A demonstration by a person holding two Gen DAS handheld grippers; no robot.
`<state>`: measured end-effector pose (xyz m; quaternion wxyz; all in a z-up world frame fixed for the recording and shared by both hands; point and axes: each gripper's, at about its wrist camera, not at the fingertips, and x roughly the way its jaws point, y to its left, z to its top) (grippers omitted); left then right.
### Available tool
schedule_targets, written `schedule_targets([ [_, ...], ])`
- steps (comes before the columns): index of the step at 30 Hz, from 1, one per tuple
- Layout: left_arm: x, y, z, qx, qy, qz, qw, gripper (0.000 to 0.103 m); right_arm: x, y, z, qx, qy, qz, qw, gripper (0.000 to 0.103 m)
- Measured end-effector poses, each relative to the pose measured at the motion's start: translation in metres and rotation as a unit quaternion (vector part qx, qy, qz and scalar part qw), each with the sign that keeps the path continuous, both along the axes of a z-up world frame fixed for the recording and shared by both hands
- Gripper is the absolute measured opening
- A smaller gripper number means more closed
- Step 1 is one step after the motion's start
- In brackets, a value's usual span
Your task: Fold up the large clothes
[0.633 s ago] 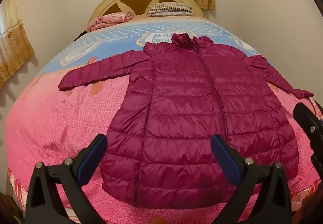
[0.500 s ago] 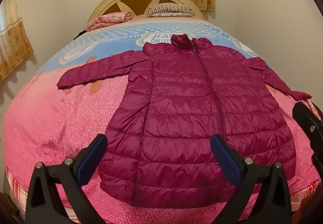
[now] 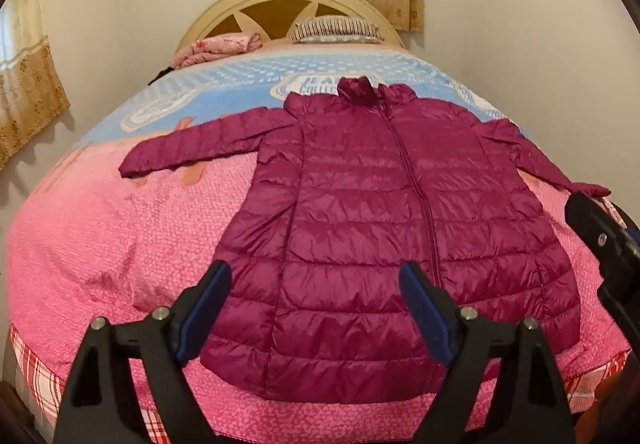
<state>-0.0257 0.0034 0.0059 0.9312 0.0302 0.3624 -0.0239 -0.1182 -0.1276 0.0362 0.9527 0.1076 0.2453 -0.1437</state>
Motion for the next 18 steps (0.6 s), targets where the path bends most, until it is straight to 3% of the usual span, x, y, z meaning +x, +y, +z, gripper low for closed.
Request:
schedule_targets([
  [11,-0.011,0.001,0.016,0.004,-0.047,0.011,0.9988,0.089,-0.015,-0.008,0.007,0.005,-0.028,-0.016,0.999,0.102],
  [18,-0.019,0.005,0.025,0.008,-0.085,0.03,0.9959,0.1,-0.018,-0.007,0.009,0.001,-0.035,-0.016,0.999,0.102],
])
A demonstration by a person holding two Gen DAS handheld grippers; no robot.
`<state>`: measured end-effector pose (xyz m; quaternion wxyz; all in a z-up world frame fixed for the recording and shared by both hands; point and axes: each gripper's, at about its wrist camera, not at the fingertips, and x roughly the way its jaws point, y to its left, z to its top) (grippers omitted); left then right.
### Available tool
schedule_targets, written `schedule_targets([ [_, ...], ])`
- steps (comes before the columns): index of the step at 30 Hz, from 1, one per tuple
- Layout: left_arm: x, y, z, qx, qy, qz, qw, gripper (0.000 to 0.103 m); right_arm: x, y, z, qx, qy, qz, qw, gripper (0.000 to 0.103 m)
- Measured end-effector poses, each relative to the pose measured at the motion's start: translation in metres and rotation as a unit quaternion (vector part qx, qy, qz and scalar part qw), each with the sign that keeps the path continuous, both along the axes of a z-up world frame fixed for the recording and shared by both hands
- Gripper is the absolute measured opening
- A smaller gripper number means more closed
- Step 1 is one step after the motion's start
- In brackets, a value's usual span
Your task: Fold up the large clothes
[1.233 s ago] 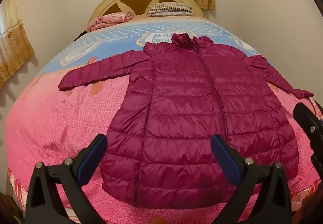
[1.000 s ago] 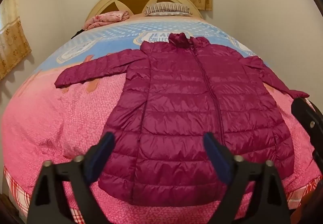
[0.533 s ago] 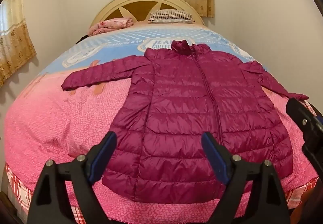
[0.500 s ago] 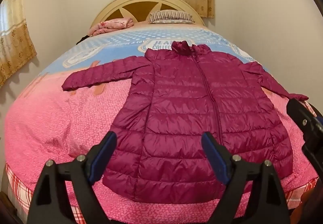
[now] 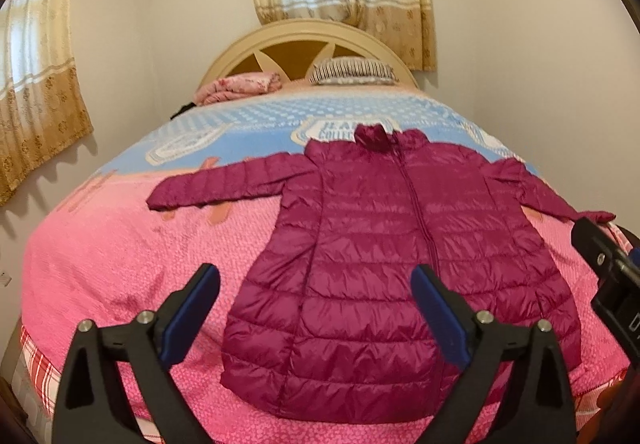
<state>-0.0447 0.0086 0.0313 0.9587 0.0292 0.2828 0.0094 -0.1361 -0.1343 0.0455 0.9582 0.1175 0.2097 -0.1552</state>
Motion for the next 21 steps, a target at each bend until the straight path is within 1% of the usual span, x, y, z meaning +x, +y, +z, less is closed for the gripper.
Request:
schedule_targets([
  [8,-0.0034,0.0013,0.003,0.007,-0.006,0.005,0.9999,0.102,-0.0038,0.0013,0.002,-0.003,-0.006,0.003,1.0,0.102],
  [16,-0.0103,0.0021,0.0062,0.002,-0.016,-0.001,0.9999,0.103,-0.0063,0.0015,0.004,-0.004,-0.008,0.005,1.0,0.102],
  [21,-0.009,0.0025,0.0065,-0.002,-0.013,-0.003,0.9999,0.103,-0.0081,0.0048,0.0044,-0.008,-0.008,0.008,1.0,0.102],
])
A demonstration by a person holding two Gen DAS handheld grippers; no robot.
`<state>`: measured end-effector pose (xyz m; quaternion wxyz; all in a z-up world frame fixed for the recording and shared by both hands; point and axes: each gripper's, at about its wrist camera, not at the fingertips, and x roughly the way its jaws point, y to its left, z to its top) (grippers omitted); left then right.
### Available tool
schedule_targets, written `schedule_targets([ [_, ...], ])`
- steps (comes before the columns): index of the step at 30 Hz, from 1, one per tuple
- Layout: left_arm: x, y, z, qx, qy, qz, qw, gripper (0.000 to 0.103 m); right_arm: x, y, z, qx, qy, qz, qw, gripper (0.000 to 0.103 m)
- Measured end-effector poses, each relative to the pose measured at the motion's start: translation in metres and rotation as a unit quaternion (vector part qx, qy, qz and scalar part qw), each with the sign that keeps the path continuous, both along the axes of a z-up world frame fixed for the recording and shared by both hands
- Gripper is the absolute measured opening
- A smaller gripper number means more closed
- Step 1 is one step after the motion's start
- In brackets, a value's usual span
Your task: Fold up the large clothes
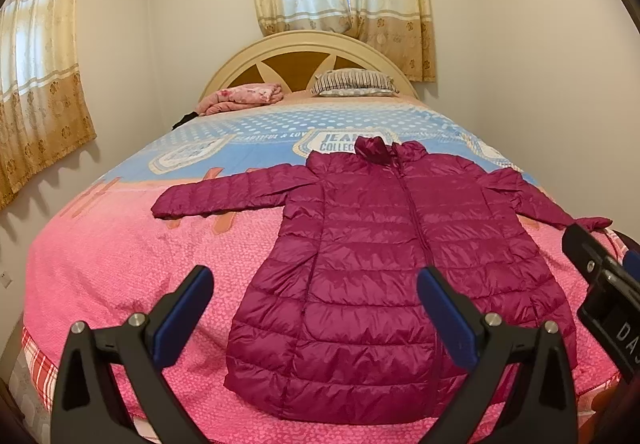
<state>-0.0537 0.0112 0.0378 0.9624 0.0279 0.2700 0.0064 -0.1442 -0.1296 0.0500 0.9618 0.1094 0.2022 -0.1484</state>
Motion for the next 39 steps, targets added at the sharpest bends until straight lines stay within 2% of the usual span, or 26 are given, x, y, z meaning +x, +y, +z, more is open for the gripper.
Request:
schedule_targets([
  [39,-0.0005,-0.008,-0.0099,0.001,0.012,-0.011,0.9999,0.103,0.0064,-0.0014,-0.0097,0.019,0.025,0.008,0.999,0.102],
])
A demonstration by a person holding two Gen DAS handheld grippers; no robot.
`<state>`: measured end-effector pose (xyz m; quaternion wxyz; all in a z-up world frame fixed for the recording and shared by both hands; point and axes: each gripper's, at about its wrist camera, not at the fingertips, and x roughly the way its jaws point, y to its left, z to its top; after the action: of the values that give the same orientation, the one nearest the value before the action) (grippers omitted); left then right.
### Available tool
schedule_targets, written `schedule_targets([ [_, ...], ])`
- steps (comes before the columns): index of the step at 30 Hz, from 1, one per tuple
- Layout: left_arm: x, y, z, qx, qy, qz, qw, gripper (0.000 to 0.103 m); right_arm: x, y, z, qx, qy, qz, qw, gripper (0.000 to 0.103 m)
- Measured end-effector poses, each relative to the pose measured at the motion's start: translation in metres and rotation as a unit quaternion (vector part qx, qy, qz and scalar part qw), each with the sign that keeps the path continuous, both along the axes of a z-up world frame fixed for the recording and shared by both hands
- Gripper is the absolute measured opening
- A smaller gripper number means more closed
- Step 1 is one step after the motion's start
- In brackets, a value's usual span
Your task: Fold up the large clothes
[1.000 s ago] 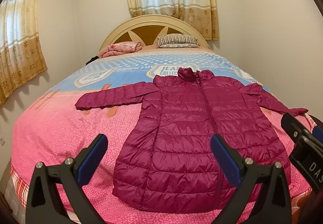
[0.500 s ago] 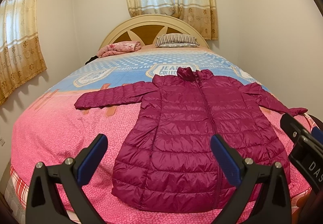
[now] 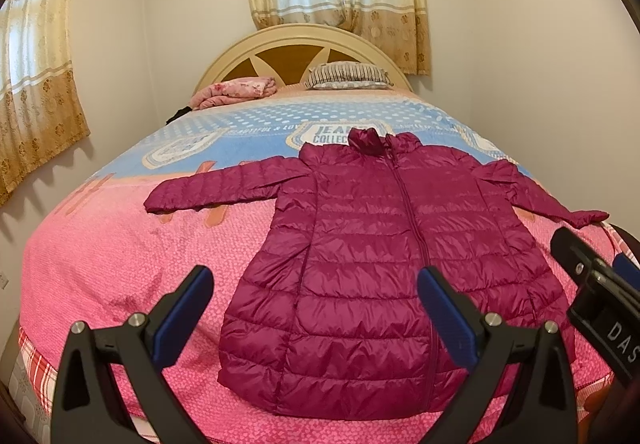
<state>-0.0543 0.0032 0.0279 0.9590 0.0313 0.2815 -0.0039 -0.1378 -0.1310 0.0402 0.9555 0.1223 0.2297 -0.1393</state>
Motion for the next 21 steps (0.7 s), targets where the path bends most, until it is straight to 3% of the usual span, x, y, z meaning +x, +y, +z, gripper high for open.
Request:
schedule_targets([
  [6,0.018,0.004,-0.018,-0.026,0.046,-0.028,0.9982,0.103,0.017,-0.015,-0.02,0.033,0.034,0.005,0.999,0.102],
  [10,0.038,0.007,-0.033,-0.046,0.078,-0.046,0.9948,0.103,0.037,-0.051,-0.044,0.068,0.079,-0.011,0.994,0.102],
  [15,0.084,0.018,-0.048,-0.065,0.098,-0.037,0.9924,0.103,0.047,-0.14,-0.05,0.131,0.07,-0.069,0.987,0.102],
  [18,0.118,0.029,-0.048,-0.061,0.085,-0.017,0.9944,0.103,0.053,-0.213,-0.042,0.156,0.057,-0.116,0.979,0.102],
  [21,0.153,0.037,-0.046,-0.043,0.068,0.004,0.9967,0.103,0.062,-0.294,-0.039,0.196,0.048,-0.172,0.964,0.102],
])
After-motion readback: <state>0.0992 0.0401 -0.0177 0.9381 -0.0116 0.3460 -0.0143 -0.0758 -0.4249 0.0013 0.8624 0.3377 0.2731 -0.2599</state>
